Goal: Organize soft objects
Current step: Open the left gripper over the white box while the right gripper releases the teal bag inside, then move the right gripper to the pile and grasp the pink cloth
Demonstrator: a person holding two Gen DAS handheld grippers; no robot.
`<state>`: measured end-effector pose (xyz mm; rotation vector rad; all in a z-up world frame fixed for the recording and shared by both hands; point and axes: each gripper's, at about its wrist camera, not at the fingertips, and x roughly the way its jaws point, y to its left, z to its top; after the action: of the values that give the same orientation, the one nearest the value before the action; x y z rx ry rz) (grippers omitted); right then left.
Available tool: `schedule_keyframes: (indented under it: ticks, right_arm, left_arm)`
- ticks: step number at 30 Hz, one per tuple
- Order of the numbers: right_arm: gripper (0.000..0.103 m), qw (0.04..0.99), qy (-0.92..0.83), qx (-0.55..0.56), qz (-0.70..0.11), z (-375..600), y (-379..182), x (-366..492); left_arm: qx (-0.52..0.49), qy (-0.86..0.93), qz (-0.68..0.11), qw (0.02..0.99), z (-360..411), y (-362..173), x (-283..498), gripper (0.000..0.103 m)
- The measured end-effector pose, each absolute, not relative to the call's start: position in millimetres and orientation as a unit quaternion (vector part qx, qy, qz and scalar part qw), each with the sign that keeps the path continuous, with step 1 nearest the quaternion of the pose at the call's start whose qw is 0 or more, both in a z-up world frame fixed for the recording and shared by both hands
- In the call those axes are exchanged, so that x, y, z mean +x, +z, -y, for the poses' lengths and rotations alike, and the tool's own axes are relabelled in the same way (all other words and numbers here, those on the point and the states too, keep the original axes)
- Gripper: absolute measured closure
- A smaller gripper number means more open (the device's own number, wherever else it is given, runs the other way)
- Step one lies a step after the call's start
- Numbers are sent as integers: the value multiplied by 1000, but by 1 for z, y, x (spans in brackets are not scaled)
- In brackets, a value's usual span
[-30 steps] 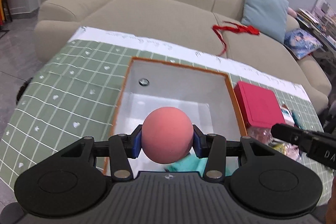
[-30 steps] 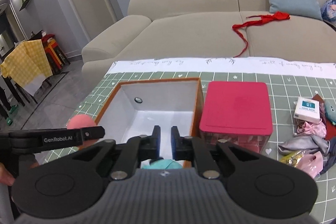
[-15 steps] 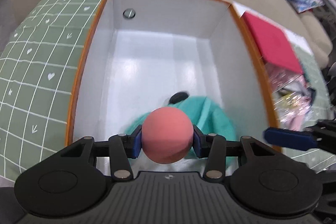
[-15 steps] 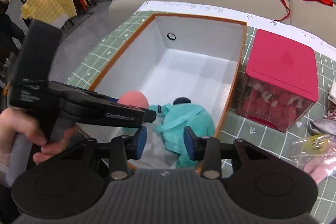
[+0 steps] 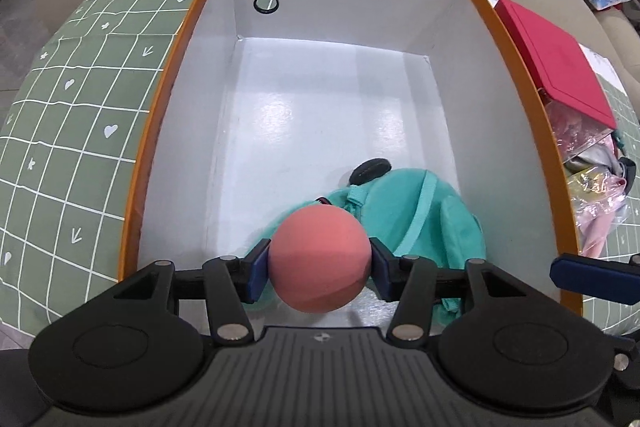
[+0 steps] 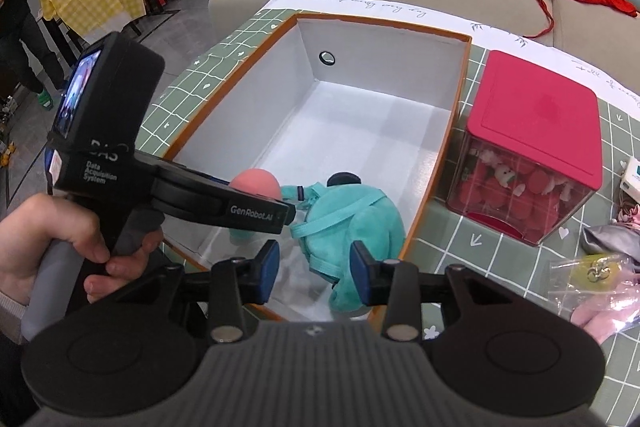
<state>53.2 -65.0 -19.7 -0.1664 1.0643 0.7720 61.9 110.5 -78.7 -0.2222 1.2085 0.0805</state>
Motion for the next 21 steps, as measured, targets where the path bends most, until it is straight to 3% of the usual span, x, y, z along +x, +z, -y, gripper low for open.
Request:
schedule_keyframes:
  ticks: [2, 7, 14, 16, 21]
  right_arm:
    - [64, 789, 358, -80, -494, 64, -19, 52]
    - [63, 789, 360, -81, -491, 64, -17, 50]
    - [50, 795, 359, -82, -482, 67, -12, 48]
    - [41, 798, 358, -84, -478, 67, -9, 47]
    - [29, 807, 351, -85, -466, 73, -4, 47]
  left_arm:
    - [-103, 39, -565, 818, -110, -78, 62, 28]
    - [-105, 37, -554, 825, -107, -71, 62, 14]
    - [-103, 48, -518, 848, -97, -51, 58, 9]
    - [-103, 50, -508, 854, -94, -45, 57, 9]
    - [-111, 50, -491, 863, -91, -30, 56, 9]
